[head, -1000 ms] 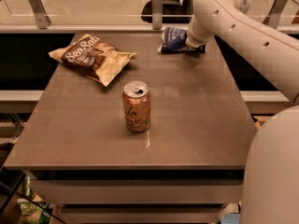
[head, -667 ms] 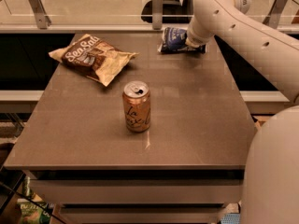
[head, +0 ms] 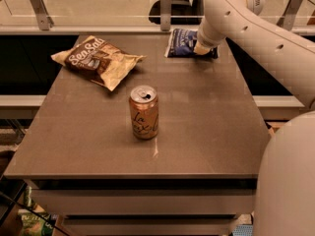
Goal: Pick blue chip bag
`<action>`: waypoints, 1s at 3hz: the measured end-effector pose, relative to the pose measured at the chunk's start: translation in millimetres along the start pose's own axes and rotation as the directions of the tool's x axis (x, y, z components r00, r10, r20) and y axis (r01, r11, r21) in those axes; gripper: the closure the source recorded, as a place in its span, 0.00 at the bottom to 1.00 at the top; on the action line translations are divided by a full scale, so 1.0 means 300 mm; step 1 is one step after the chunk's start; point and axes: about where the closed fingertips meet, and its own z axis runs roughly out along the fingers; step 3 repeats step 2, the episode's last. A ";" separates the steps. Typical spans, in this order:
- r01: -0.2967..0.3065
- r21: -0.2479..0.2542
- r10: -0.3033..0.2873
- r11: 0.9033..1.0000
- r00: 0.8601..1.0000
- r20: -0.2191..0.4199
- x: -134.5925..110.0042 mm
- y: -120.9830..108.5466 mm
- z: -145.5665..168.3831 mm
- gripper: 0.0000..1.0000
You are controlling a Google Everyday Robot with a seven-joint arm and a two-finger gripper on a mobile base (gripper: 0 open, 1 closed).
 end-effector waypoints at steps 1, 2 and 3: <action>0.001 -0.004 -0.001 1.000 1.000 -0.001 0.000 0.006 0.007 0.00; 0.001 -0.004 -0.001 1.000 1.000 -0.001 -0.005 -0.004 -0.004 0.00; 0.001 -0.004 -0.001 1.000 1.000 -0.001 -0.005 -0.004 -0.004 0.00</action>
Offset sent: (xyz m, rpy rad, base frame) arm 0.0003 0.0007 -0.0024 -0.0004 0.0033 0.0011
